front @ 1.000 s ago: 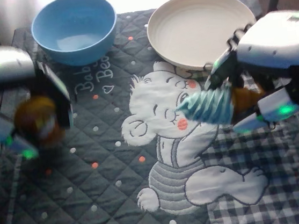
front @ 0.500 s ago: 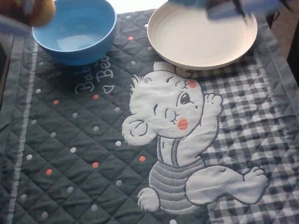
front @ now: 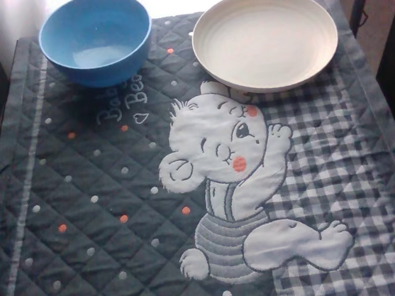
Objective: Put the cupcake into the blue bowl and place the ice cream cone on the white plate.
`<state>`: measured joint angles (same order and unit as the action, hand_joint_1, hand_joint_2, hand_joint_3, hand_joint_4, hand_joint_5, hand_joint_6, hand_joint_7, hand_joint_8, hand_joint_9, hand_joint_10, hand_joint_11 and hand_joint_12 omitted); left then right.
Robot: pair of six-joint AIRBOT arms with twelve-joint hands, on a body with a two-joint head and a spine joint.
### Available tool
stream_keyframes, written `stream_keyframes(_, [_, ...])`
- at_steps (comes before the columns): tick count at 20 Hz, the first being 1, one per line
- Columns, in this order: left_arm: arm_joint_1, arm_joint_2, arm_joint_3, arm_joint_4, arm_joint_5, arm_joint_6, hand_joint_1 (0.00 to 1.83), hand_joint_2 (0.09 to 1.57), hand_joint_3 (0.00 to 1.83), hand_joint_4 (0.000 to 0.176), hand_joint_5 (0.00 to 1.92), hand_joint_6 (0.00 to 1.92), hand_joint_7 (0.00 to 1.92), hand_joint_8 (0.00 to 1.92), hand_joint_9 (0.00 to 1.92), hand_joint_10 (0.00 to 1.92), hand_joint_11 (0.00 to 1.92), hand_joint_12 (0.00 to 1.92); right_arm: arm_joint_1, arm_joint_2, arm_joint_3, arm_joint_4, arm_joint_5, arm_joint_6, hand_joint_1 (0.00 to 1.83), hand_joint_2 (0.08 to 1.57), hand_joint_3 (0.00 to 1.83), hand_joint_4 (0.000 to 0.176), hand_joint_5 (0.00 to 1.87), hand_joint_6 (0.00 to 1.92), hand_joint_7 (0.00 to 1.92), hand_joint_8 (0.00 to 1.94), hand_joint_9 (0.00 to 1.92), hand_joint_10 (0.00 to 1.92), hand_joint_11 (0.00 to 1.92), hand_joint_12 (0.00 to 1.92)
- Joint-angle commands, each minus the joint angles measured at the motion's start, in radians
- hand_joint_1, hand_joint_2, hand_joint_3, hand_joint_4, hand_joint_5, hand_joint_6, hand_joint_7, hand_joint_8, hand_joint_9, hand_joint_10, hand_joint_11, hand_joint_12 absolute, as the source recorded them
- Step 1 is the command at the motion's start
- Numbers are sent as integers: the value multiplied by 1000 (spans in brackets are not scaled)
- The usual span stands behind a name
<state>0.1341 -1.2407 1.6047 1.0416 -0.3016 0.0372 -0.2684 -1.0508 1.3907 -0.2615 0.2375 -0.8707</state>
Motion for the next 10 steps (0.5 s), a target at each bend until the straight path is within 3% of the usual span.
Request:
stream_keyframes(1, [-8, -4, 18, -33, -10, 1, 1402, 1021, 0, 0, 1102, 665, 1347, 178, 1119, 973, 936, 1057, 20, -2, 17, 19, 96, -3, 1165, 1094, 1, 0, 1025, 892, 1529, 8, 1622, 241, 1385, 977])
stream_keyframes(2, [-6, -12, 25, -33, -3, 1, 1401, 1026, 0, 0, 1092, 676, 1278, 315, 1128, 967, 959, 1031, 20, -7, 24, 23, 92, -3, 1168, 1088, 0, 0, 1041, 866, 1526, 5, 1622, 215, 1378, 962])
stream_keyframes(4, [6, -50, 57, -31, 31, 1, 1402, 1025, 2, 0, 1068, 745, 1222, 410, 1172, 885, 1029, 890, 20, -30, 55, 39, 74, -3, 1169, 1087, 0, 0, 1045, 859, 1506, 0, 1602, 195, 1349, 947])
stream_keyframes(6, [29, -84, 90, -24, 58, 1, 1396, 1042, 2, 0, 1037, 819, 1155, 509, 1137, 942, 993, 858, 20, -50, 76, 44, 61, -3, 1171, 1088, 0, 0, 1041, 865, 1507, 3, 1632, 165, 1368, 919])
stream_keyframes(10, [57, -98, 101, -20, 75, 0, 1399, 1040, 0, 0, 1022, 823, 1192, 449, 1151, 932, 1034, 823, 18, -56, 74, 44, 59, -3, 1170, 1089, 1, 0, 1038, 870, 1501, 1, 1634, 141, 1359, 963])
